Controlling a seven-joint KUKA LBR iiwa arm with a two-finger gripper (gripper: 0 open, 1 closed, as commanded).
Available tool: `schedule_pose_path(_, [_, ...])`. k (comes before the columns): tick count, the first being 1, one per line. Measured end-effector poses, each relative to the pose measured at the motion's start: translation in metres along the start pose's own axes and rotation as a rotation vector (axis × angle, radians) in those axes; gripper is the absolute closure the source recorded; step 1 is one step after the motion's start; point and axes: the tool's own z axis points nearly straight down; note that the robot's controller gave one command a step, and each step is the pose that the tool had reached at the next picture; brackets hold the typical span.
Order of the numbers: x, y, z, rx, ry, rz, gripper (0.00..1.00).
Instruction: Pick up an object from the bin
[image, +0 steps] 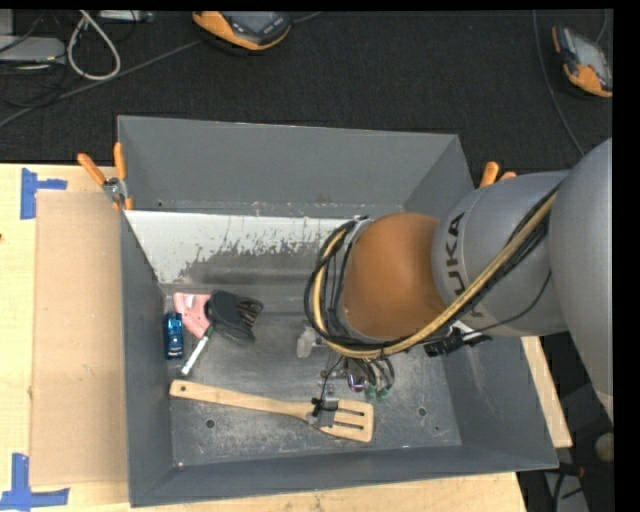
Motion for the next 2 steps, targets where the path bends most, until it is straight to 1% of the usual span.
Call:
schedule_pose_path(1, [0.020,-0.006,0.000,0.003,0.009,0.190,0.00])
schedule_pose_path(2, [0.020,-0.026,0.042,0.001,0.004,0.095,0.00])
